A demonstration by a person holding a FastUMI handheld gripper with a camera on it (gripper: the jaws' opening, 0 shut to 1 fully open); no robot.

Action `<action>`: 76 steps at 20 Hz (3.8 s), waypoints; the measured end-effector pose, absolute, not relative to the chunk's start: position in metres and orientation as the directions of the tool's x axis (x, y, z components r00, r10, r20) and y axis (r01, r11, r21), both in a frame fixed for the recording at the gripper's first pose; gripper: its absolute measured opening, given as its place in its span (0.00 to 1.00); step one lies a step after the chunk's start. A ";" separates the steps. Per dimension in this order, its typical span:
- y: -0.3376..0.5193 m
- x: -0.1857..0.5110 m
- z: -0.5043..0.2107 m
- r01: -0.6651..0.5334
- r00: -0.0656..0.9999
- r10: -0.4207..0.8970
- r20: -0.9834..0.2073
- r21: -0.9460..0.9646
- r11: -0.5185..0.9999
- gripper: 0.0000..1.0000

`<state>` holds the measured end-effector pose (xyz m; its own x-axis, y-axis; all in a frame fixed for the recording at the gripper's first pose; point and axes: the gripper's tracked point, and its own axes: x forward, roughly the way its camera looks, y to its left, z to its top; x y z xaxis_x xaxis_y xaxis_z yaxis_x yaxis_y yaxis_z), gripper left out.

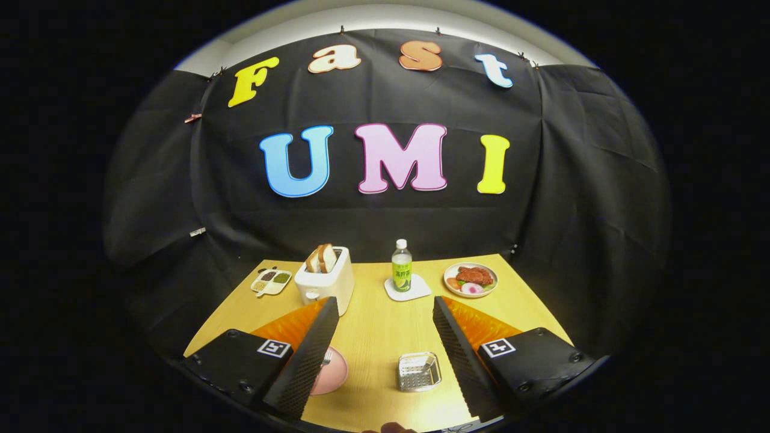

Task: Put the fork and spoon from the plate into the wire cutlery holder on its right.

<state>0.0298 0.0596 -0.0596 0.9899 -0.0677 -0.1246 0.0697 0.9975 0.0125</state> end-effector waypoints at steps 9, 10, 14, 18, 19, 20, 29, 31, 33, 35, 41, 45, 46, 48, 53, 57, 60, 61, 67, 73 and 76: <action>0.146 0.063 -0.189 -0.092 0.864 0.100 -0.494 0.041 0.995 1.00; 0.154 0.064 -0.206 -0.107 0.838 0.113 -0.534 0.042 0.993 1.00; 0.178 0.076 -0.264 -0.144 0.736 0.121 -0.666 0.021 0.989 1.00; 0.188 0.083 -0.317 -0.133 0.638 0.096 -0.764 0.014 0.991 1.00; 0.190 0.083 -0.327 -0.126 0.611 0.096 -0.786 0.023 0.992 1.00; 0.192 0.085 -0.337 -0.119 0.592 0.089 -0.801 0.022 0.993 1.00; 0.201 0.086 -0.379 -0.084 0.499 0.088 -0.862 0.053 0.995 0.77; 0.200 0.087 -0.385 -0.079 0.488 0.079 -0.869 0.045 0.996 0.65; 0.201 0.085 -0.390 -0.077 0.469 0.083 -0.879 0.053 0.996 0.51; 0.204 0.085 -0.389 -0.079 0.458 0.095 -0.884 0.066 0.995 0.40; 0.191 0.080 -0.382 -0.051 0.417 0.114 -0.902 0.102 0.993 0.10; 0.173 0.071 -0.356 -0.049 0.437 0.161 -0.885 0.155 0.987 0.10; 0.167 0.066 -0.348 -0.060 0.444 0.169 -0.880 0.159 0.985 0.10; 0.152 0.055 -0.326 -0.088 0.455 0.188 -0.870 0.166 0.982 0.10; 0.093 0.022 -0.272 -0.153 0.446 0.205 -0.871 0.151 0.977 0.10; 0.035 0.006 -0.246 -0.206 0.393 0.167 -0.904 0.091 0.974 0.10; -0.012 0.000 -0.237 -0.261 0.325 0.099 -0.940 0.011 0.965 0.10; -0.024 -0.002 -0.236 -0.284 0.297 0.078 -0.952 -0.010 0.959 0.10; -0.052 -0.004 -0.250 -0.413 0.043 0.016 -0.999 -0.003 0.911 0.10; -0.061 0.013 -0.265 -0.469 -0.166 -0.072 -0.984 0.015 0.883 0.10; -0.059 0.024 -0.275 -0.468 -0.209 -0.096 -0.973 0.013 0.883 0.10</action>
<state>0.0245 -0.0594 -0.2745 -0.2093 -0.0964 -0.9731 -0.4684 0.8834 0.0132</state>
